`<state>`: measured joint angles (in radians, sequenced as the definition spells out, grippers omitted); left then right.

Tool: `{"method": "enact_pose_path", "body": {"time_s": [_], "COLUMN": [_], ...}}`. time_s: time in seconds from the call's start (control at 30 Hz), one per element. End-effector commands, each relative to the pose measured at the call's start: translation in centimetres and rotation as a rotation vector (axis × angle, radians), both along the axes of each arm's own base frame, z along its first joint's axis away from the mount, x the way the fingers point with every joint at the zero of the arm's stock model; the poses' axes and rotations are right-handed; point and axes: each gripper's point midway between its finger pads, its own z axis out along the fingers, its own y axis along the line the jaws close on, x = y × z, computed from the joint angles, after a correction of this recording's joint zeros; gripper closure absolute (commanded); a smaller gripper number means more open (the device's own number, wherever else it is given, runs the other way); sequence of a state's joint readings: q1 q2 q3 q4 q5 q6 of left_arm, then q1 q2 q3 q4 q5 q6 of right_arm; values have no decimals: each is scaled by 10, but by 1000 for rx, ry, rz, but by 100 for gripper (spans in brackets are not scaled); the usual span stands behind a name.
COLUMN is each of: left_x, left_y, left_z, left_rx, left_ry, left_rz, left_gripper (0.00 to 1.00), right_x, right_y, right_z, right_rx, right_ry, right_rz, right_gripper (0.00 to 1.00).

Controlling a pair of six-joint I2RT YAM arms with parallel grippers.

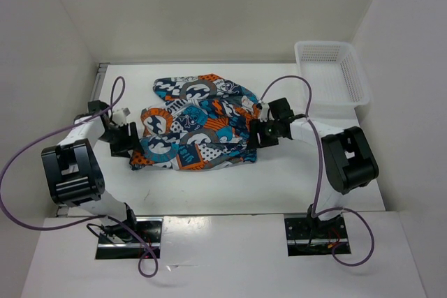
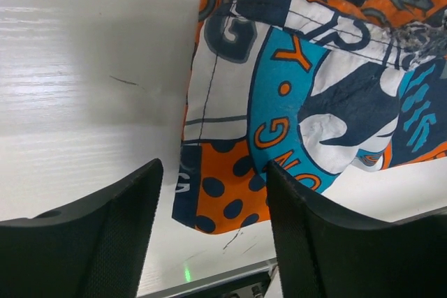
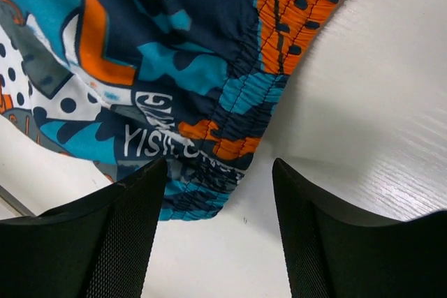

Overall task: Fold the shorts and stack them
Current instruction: Flatten the shorts out

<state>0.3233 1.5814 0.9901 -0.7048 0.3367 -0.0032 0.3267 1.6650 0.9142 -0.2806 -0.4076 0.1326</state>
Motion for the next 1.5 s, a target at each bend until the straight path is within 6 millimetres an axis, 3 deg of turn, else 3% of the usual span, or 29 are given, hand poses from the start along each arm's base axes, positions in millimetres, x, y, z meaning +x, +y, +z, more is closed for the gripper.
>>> {"method": "enact_pose_path", "body": {"time_s": [0.0, 0.13, 0.27, 0.33, 0.4, 0.5, 0.57, 0.63, 0.67, 0.77, 0.8, 0.83, 0.87, 0.9, 0.93, 0.97, 1.03, 1.07, 1.1, 1.13, 1.17, 1.2, 1.23, 1.27, 1.3, 1.33, 1.4, 1.43, 1.47], "left_x": [-7, -12, -13, -13, -6, 2, 18, 33, 53, 88, 108, 121, 127, 135, 143, 139, 134, 124, 117, 110, 96, 81, 70, 51, 30, 13, -16, -34, -54], "left_y": [-8, -10, -10, -7, -5, -13, -11, -8, -1, 14, 22, 27, 30, 33, 36, 35, 33, 29, 27, 24, 21, 19, 10, 1, -12, -22, -38, -51, -57], "left_z": [-4, -4, -6, -6, -1, 11, 25, 43, 64, 103, 137, 156, 177, 195, 229, 250, 268, 278, 274, 267, 265, 225, 208, 203, 161, 158, 131, 116, 106], "left_rx": [-52, -62, -78, -82, -78, -133, -136, -124, -95, -27, 21, 45, 74, 93, 126, 144, 163, 172, 169, 163, 172, 157, 148, 154, 134, 141, 120, 102, 81], "left_ry": [30, 60, 105, 117, 105, 75, 20, -50, -132, -287, -390, -455, -508, -560, -650, -700, -749, -773, -766, -751, -752, -657, -621, -619, -523, -540, -471, -435, -366], "left_rz": [-6, -5, -4, 5, 5, -5, -11, -18, -24, -31, -34, -38, -37, -40, -45, -47, -50, -51, -51, -50, -45, -29, -42, -49, -71, -88, -125, -162, -177], "left_gripper": [33, 54, 80, 89, 93, 97, 97, 98, 98, 100, 100, 100, 100, 100, 100, 100, 100, 100, 100, 100, 100, 98, 98, 95, 93, 90, 76, 70, 62], "right_x": [11, 17, 18, 19, 27, 42, 54, 77, 101, 133, 161, 170, 188, 199, 201, 200, 188, 177, 167, 146, 132, 121, 102, 87, 72, 49, 28, 7, 1], "right_y": [4, 8, 5, 3, 6, 6, 9, 13, 12, 10, 6, 4, 2, -7, -10, -9, -15, -14, -13, -12, -12, -13, -10, -11, -11, -12, -13, -14, -19], "right_z": [-3, -2, -7, -8, 1, 16, 28, 58, 90, 130, 170, 189, 241, 259, 283, 319, 351, 349, 346, 356, 321, 307, 305, 264, 244, 209, 174, 144, 133], "right_rx": [31, 52, 30, 18, 25, 5, 4, 24, 41, 49, 51, 54, 68, 59, 72, 83, 65, 63, 65, 80, 77, 70, 46, 22, -1, -54, -97, -112, -137], "right_ry": [-13, -29, -28, -36, -73, -141, -193, -272, -357, -441, -543, -574, -688, -733, -775, -845, -922, -904, -891, -911, -818, -789, -806, -718, -671, -619, -562, -499, -488], "right_rz": [-43, -43, -57, -56, -24, 3, 26, 35, 39, 54, 49, 54, 45, 32, 32, 47, 96, 128, 149, 193, 225, 249, 302, 329, 358, 410, 455, 488, 505], "right_gripper": [32, 46, 76, 85, 99, 100, 100, 100, 100, 100, 100, 100, 100, 100, 100, 100, 100, 100, 100, 100, 100, 100, 100, 100, 100, 100, 100, 100, 100]}}
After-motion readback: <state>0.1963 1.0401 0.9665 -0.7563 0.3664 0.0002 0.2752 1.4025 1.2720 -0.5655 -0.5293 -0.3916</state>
